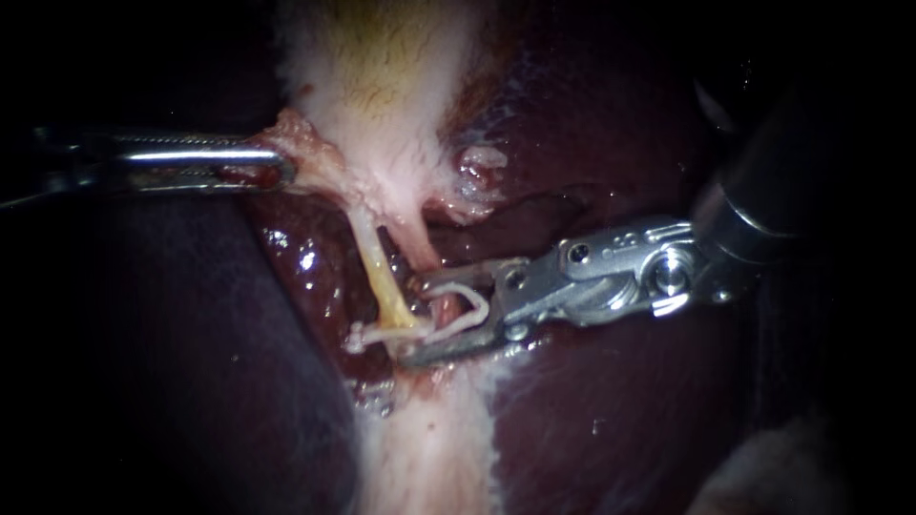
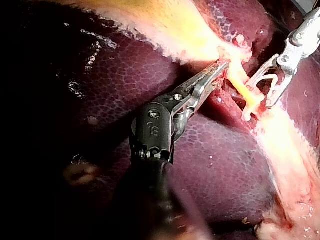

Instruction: Clipping second clip left tube

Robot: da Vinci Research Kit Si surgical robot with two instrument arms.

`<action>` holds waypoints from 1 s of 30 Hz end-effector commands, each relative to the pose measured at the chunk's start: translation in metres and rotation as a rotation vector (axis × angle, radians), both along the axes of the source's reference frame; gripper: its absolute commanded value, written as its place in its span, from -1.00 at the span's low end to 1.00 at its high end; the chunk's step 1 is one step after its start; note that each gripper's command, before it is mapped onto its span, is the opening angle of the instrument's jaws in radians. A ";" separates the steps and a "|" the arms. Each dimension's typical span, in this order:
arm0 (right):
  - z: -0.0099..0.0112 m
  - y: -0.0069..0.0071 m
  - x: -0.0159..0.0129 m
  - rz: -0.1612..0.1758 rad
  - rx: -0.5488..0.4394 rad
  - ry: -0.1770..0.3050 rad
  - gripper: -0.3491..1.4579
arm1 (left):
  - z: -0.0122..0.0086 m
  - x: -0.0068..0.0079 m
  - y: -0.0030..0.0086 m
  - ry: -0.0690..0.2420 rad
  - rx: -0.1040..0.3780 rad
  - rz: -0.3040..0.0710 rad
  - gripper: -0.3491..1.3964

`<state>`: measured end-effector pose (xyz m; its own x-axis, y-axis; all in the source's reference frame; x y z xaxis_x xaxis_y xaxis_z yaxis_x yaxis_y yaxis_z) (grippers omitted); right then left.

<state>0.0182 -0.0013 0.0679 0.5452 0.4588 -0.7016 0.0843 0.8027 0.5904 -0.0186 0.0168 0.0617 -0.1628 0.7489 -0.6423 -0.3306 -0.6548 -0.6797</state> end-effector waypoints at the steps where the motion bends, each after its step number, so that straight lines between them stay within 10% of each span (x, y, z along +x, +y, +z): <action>1: 0.0001 0.0002 0.0000 0.001 0.000 0.000 -0.07 | 0.0000 0.0000 0.0000 0.000 0.000 0.000 -1.00; 21: 0.0010 -0.0011 0.0043 0.017 0.040 0.042 -0.06 | 0.0002 -0.0004 0.0000 0.001 -0.001 -0.002 -1.00; 30: 0.0007 -0.0013 0.0053 -0.011 0.102 0.139 -0.06 | 0.0003 -0.0005 0.0000 0.002 -0.001 -0.002 -1.00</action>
<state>0.0235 -0.0026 0.0686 0.4492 0.5274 -0.7212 0.1828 0.7359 0.6520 -0.0192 0.0168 0.0621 -0.1620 0.7483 -0.6433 -0.3328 -0.6551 -0.6783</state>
